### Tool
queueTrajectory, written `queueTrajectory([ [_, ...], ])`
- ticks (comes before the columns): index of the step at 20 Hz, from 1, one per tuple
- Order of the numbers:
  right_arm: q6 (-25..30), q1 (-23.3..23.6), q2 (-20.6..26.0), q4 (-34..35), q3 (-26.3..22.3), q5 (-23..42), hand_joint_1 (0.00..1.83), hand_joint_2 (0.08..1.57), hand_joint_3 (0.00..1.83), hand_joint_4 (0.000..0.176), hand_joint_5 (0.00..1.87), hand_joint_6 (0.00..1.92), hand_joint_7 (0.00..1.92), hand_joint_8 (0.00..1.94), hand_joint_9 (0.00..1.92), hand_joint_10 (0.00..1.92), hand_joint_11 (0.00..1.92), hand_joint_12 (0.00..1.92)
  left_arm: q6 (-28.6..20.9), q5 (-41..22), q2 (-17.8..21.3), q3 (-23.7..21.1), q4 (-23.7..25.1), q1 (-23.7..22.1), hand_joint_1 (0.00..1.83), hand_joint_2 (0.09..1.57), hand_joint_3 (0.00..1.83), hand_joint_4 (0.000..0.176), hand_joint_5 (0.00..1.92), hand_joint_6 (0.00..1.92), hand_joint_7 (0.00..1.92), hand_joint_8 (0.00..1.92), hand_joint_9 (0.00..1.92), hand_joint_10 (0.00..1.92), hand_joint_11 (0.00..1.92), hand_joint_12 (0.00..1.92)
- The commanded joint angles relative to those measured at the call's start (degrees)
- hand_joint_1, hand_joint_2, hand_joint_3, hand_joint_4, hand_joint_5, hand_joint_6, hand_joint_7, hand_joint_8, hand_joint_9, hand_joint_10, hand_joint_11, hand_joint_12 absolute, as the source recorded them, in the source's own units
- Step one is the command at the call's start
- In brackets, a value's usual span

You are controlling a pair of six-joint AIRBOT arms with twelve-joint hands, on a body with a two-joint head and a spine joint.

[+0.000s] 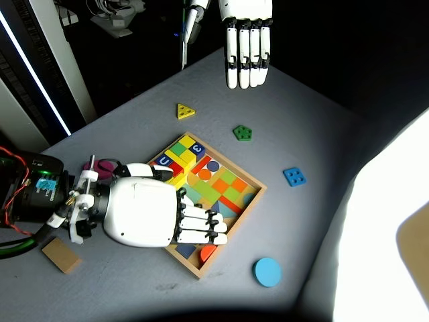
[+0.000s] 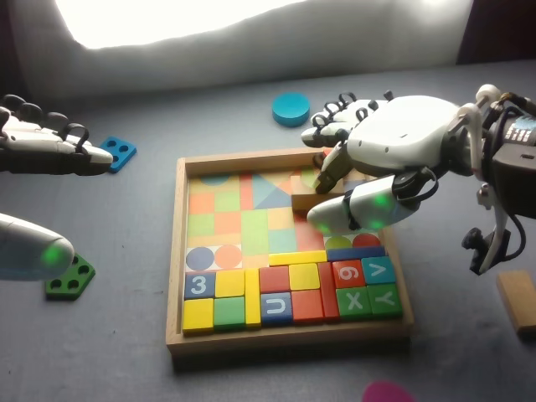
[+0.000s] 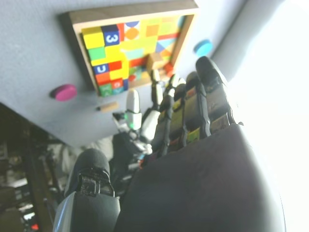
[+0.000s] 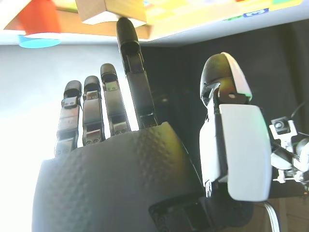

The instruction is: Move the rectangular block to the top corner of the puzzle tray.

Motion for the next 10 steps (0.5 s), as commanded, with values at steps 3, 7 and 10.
queueTrajectory([
  [3,-0.16,-0.09,0.45,0.08,1.01,3.23,0.0,1.17,0.0,0.0,0.79,0.05,0.14,0.01,0.0,0.0,0.0,0.0,-0.21,4.73,-0.08,-0.13,0.55,-0.83,0.0,1.22,0.0,0.017,0.09,0.01,0.1,0.01,0.09,0.01,0.0,0.56],
  [7,-0.15,-0.13,0.42,0.17,2.08,3.24,0.0,1.17,0.0,0.0,0.78,0.04,0.14,0.01,0.0,0.0,0.0,0.0,-0.21,4.73,-0.08,-0.13,0.55,-0.83,0.0,1.22,0.0,0.02,0.07,0.0,0.08,0.0,0.07,0.0,0.0,0.49],
  [10,-0.19,-0.24,0.4,0.17,2.7,3.25,0.0,1.17,0.0,0.0,0.79,0.05,0.14,0.01,0.0,0.0,0.0,0.0,-0.21,4.73,-0.09,-0.06,0.55,-0.84,0.0,1.22,0.0,0.016,0.06,0.0,0.08,0.0,0.07,0.0,0.0,0.49],
])
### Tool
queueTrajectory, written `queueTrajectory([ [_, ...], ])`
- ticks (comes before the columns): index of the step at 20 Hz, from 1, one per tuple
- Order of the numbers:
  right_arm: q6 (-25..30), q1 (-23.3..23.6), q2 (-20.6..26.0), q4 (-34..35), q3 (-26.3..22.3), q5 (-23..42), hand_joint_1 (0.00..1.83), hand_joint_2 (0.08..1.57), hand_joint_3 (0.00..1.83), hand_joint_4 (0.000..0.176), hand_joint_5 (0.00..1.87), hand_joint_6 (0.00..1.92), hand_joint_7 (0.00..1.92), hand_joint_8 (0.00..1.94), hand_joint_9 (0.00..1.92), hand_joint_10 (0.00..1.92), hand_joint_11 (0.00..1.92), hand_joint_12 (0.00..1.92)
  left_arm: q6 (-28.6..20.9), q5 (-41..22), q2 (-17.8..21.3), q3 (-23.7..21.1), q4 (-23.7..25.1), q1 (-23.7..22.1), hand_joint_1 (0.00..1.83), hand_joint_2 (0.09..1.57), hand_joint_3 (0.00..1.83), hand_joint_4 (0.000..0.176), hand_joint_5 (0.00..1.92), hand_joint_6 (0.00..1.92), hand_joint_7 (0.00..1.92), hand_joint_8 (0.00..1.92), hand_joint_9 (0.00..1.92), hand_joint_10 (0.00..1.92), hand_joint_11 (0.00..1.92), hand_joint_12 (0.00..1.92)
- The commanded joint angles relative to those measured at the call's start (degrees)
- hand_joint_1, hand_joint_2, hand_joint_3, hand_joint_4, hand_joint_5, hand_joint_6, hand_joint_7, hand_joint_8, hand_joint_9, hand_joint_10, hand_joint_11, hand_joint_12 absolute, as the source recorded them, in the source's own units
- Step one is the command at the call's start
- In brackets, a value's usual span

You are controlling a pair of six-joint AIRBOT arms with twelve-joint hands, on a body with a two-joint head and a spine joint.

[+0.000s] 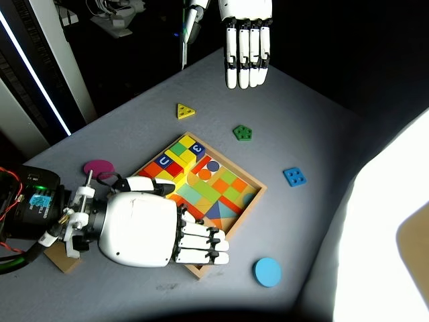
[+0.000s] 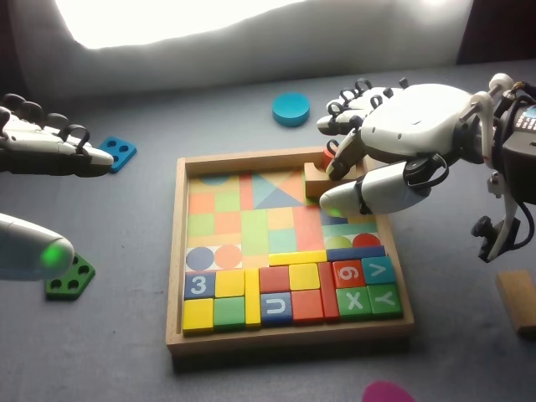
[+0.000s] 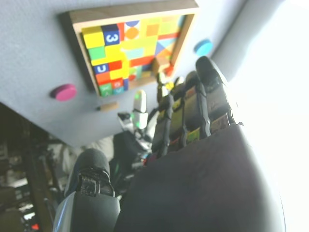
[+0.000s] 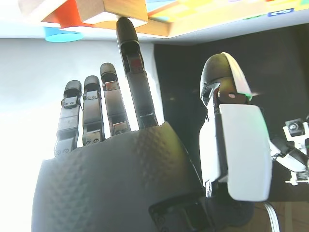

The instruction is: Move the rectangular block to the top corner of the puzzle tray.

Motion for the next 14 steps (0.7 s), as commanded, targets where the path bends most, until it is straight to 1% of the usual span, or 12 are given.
queueTrajectory([
  [1,-0.25,-0.22,0.4,-0.12,0.39,2.99,0.0,1.17,0.0,0.0,0.8,0.05,0.15,0.01,0.0,0.0,0.0,0.0,-0.19,4.73,-0.09,-0.08,0.57,-0.84,0.0,1.22,0.0,0.016,0.07,0.0,0.09,0.0,0.08,0.0,0.0,0.49],
  [2,-0.27,-0.22,0.4,-0.12,0.46,2.98,0.0,1.17,0.0,0.0,0.78,0.04,0.13,0.0,0.0,0.0,0.0,0.0,-0.19,4.73,-0.09,-0.09,0.57,-0.84,0.0,1.22,0.0,0.012,0.06,0.0,0.08,0.0,0.07,0.0,0.0,0.49],
  [4,-0.36,-0.23,0.42,-0.12,0.61,2.98,0.0,1.17,0.0,0.0,0.79,0.04,0.13,0.0,0.0,0.0,0.0,0.0,-0.19,4.73,-0.09,-0.08,0.57,-0.83,0.0,1.23,0.0,0.014,0.07,0.0,0.1,0.01,0.09,0.01,0.0,0.49],
  [6,-0.69,-0.28,0.44,-0.12,0.78,2.97,0.0,1.17,0.0,0.0,0.79,0.04,0.14,0.01,0.0,0.0,0.0,0.0,-0.19,4.73,-0.09,-0.07,0.57,-0.83,0.0,1.22,0.0,0.014,0.07,0.0,0.09,0.0,0.09,0.0,0.0,0.54],
  [11,-0.77,-0.24,0.32,-0.04,1.61,3.54,0.0,1.17,0.0,0.0,0.78,0.04,0.13,0.0,0.0,0.0,0.0,0.0,-0.19,4.73,-0.09,-0.06,0.57,-0.84,0.0,1.22,0.0,0.009,0.08,0.0,0.09,0.0,0.09,0.0,0.0,0.54],
  [13,-1.01,-0.25,0.01,-0.04,2.22,4.62,0.0,1.17,0.0,0.0,0.79,0.04,0.14,0.0,0.0,0.0,0.0,0.0,-0.19,4.73,-0.09,-0.01,0.57,-0.84,0.0,1.23,0.0,0.009,0.07,0.0,0.09,0.0,0.08,0.0,0.0,0.54],
  [14,-1.04,-0.25,-0.16,-0.04,2.56,4.82,0.0,1.17,0.0,0.0,0.78,0.04,0.13,0.0,0.0,0.0,0.0,0.0,-0.19,4.73,-0.1,0.04,0.57,-0.84,0.0,1.22,0.0,0.01,0.06,0.0,0.09,0.0,0.08,0.0,0.0,0.49],
])
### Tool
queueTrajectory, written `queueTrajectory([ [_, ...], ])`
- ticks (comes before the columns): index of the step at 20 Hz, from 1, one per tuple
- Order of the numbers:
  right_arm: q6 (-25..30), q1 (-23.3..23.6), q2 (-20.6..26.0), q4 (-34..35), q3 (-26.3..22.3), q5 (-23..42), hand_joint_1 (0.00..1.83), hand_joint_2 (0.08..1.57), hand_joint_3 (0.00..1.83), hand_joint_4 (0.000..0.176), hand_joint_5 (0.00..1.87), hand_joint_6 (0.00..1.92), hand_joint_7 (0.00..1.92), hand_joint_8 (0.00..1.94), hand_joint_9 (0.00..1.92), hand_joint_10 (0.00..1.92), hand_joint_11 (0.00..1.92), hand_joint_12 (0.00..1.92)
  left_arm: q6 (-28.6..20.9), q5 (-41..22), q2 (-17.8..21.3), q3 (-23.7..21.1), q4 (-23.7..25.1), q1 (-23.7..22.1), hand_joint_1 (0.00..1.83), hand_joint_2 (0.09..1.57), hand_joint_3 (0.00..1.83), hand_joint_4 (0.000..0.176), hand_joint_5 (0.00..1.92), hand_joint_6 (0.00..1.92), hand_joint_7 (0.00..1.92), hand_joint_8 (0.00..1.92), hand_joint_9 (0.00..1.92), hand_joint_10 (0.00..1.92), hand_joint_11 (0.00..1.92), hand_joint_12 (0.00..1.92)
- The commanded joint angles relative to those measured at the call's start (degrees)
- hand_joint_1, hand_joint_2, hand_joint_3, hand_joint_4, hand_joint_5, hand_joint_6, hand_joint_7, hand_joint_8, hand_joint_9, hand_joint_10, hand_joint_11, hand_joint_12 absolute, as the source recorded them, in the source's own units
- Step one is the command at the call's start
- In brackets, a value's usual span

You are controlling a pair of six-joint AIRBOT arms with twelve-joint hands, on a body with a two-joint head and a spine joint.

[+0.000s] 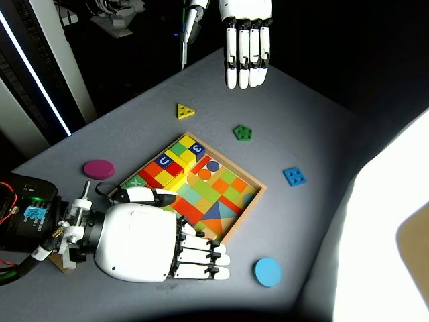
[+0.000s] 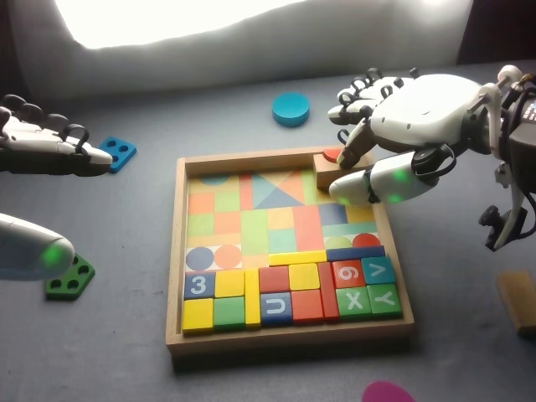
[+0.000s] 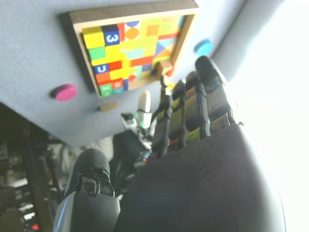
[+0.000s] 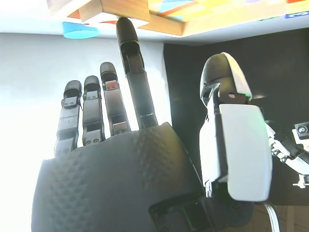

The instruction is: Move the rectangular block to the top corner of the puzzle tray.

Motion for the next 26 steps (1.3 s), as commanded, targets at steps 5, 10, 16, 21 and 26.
queueTrajectory([
  [5,-0.4,-0.15,-0.92,0.3,2.32,4.2,0.0,1.17,0.0,0.0,0.79,0.04,0.13,0.0,0.0,0.0,0.0,0.0,-0.19,4.73,-0.12,0.07,0.55,-0.85,0.0,1.23,0.0,0.011,0.07,0.0,0.1,0.0,0.09,0.0,0.0,0.53],
  [10,-0.41,-0.03,-1.29,0.37,3.02,5.11,0.0,1.17,0.0,0.0,0.78,0.03,0.13,0.0,0.0,0.0,0.0,0.0,-0.19,4.73,-0.13,0.18,0.55,-0.88,0.0,1.23,0.0,0.009,0.05,0.0,0.08,0.0,0.08,0.0,0.0,0.45],
  [16,-0.01,1.35,-0.84,0.39,2.8,6.5,0.0,1.18,0.0,0.0,0.77,0.03,0.12,0.0,0.0,0.0,0.0,0.0,-0.19,4.73,-0.12,0.16,0.55,-0.87,0.0,1.23,0.0,0.014,0.07,0.0,0.1,0.0,0.09,0.0,0.0,0.51],
  [21,0.44,2.47,-0.3,0.39,2.39,8.62,0.0,1.17,0.0,0.0,0.79,0.03,0.13,0.0,0.0,0.0,0.0,0.0,-0.19,4.73,-0.12,0.1,0.55,-0.87,0.0,1.23,0.0,0.009,0.06,0.0,0.1,0.0,0.1,0.0,0.0,0.5],
  [26,2.11,3.89,1.03,0.4,1.02,9.13,0.0,1.17,0.0,0.0,0.78,0.03,0.14,0.01,0.0,0.0,0.0,0.0,-0.19,4.73,-0.12,0.11,0.55,-0.87,0.0,1.23,0.0,0.012,0.06,0.0,0.09,0.0,0.08,0.0,0.0,0.47],
])
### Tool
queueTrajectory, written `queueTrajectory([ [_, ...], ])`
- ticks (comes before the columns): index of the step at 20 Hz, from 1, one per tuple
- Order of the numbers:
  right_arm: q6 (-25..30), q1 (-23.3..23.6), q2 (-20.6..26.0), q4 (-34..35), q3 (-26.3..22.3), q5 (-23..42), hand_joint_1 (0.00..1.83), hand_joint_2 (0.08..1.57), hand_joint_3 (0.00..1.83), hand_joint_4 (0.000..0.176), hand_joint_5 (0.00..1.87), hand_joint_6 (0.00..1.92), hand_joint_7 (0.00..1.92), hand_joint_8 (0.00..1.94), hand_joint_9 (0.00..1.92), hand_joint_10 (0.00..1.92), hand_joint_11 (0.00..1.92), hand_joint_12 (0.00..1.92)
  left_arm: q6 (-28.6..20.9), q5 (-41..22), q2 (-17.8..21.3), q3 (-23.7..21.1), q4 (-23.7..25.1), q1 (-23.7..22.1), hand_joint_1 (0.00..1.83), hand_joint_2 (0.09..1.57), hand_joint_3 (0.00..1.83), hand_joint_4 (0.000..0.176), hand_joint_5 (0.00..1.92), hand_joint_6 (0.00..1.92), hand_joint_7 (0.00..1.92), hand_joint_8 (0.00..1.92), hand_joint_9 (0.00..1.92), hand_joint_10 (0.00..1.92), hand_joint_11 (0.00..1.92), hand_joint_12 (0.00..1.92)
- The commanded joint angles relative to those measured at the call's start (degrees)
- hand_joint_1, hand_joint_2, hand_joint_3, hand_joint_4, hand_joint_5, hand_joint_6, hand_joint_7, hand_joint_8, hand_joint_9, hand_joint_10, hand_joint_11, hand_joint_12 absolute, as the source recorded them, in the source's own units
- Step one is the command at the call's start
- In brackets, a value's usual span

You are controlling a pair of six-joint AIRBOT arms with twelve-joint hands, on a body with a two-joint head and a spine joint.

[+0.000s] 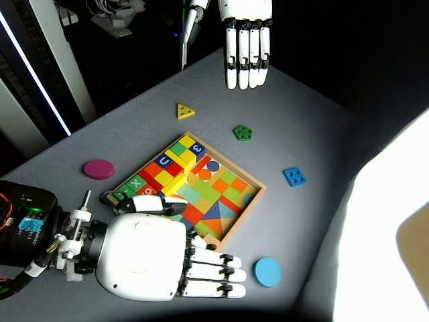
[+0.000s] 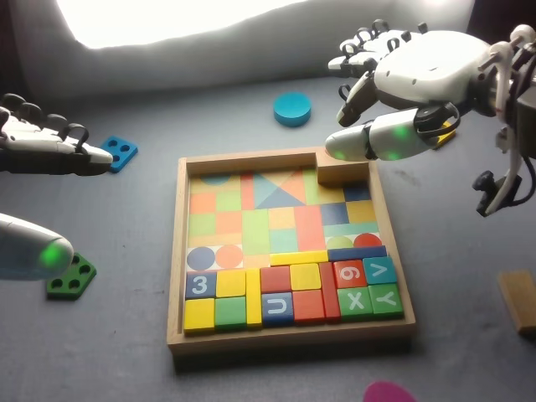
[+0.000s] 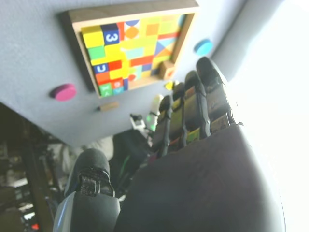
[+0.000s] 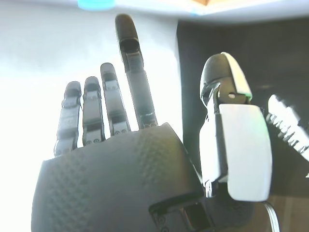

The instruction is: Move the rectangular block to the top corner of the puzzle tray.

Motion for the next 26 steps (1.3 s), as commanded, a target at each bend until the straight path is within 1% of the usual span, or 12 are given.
queueTrajectory([
  [1,0.4,0.67,0.64,0.33,-0.57,6.13,0.0,1.17,0.0,0.0,0.78,0.03,0.15,0.01,0.0,0.0,0.0,0.0,-0.19,4.75,-0.12,0.05,0.55,-0.87,0.0,1.23,0.0,0.017,0.07,0.0,0.1,0.0,0.09,0.0,0.0,0.5],
  [5,0.48,2.1,4.65,0.34,-6.53,8.18,0.0,1.17,0.0,0.0,0.75,0.01,0.21,0.03,0.04,0.02,0.0,0.0,-0.19,4.75,-0.11,0.12,0.55,-0.77,0.0,1.23,0.0,0.009,0.11,0.01,0.15,0.01,0.15,0.02,0.0,0.56],
  [7,0.76,3.13,7.71,0.33,-11.15,8.17,0.0,1.19,0.0,0.0,0.75,0.01,0.54,0.03,0.39,0.11,0.0,1.13,-0.2,4.75,-0.07,0.05,0.55,-0.6,0.0,1.25,0.0,0.0,0.34,0.04,0.36,0.03,0.34,0.04,0.0,0.93],
  [8,0.62,3.46,9.16,0.32,-13.78,8.17,0.0,1.2,0.0,0.0,0.82,0.05,0.74,0.09,0.62,0.25,0.04,1.5,-0.2,4.75,-0.05,0.0,0.55,-0.49,0.0,1.26,0.0,0.0,0.52,0.04,0.57,0.03,0.51,0.05,0.08,1.05],
  [9,0.18,3.84,10.58,0.32,-16.11,8.03,0.0,1.2,0.0,0.0,0.82,0.05,0.74,0.09,0.62,0.25,0.04,1.5,-0.2,4.75,-0.01,-0.06,0.55,-0.4,0.0,1.26,0.0,0.0,0.52,0.04,0.57,0.03,0.51,0.05,0.08,1.05],
  [11,-1.25,4.84,13.6,0.31,-20.99,7.92,0.01,1.22,0.0,0.0,0.94,0.27,1.02,0.32,0.74,0.99,0.27,1.78,-0.2,4.75,0.1,-0.11,0.55,-0.29,0.0,1.32,0.0,0.0,0.83,0.04,0.99,0.06,0.93,0.15,0.27,1.33],
  [12,-1.4,5.15,14.66,0.3,-22.6,7.93,0.03,1.22,0.0,0.0,0.9,0.67,0.92,0.83,0.72,1.37,0.4,1.89,-0.2,4.75,0.15,-0.09,0.55,-0.39,0.01,1.33,0.0,0.0,0.99,0.04,1.13,0.09,1.0,0.38,0.41,1.39],
  [13,-1.57,5.45,15.55,0.3,-24.13,7.92,0.03,1.22,0.0,0.0,0.82,1.29,0.9,1.4,0.76,1.64,0.56,1.92,-0.2,4.75,0.17,-0.02,0.55,-0.4,0.0,1.35,0.0,0.0,1.09,0.04,1.19,0.24,0.88,0.95,0.52,1.51],
  [14,-1.74,5.86,16.27,0.3,-25.39,7.83,0.03,1.22,0.0,0.0,0.82,1.29,0.9,1.4,0.76,1.64,0.56,1.92,-0.2,4.75,0.2,0.14,0.55,-0.36,0.0,1.35,0.0,0.0,1.09,0.04,1.19,0.24,0.88,0.95,0.52,1.51],
  [15,-1.77,6.33,16.92,0.3,-26.58,7.83,0.0,1.23,0.0,0.0,0.96,1.5,1.1,1.53,0.99,1.85,0.83,1.92,-0.19,4.75,0.2,0.22,0.55,-0.32,0.0,1.34,0.0,0.0,1.11,0.44,1.07,1.13,0.92,1.52,0.66,1.75],
  [18,-1.94,6.75,18.22,0.3,-29.36,7.82,0.0,1.25,0.01,0.0,0.99,1.57,1.17,1.61,1.11,1.91,0.99,1.92,-0.18,4.75,0.2,0.2,0.55,-0.33,0.0,1.34,0.0,0.0,0.94,1.14,1.07,1.44,1.0,1.7,0.79,1.82],
  [26,-2.58,6.07,18.41,0.29,-30.78,7.79,0.0,1.26,0.0,0.0,0.95,1.61,1.1,1.75,1.08,1.92,0.96,1.92,-0.17,4.75,0.19,0.13,0.55,-0.37,0.0,1.34,0.0,0.0,0.86,1.49,1.02,1.6,0.98,1.79,0.8,1.91],
])
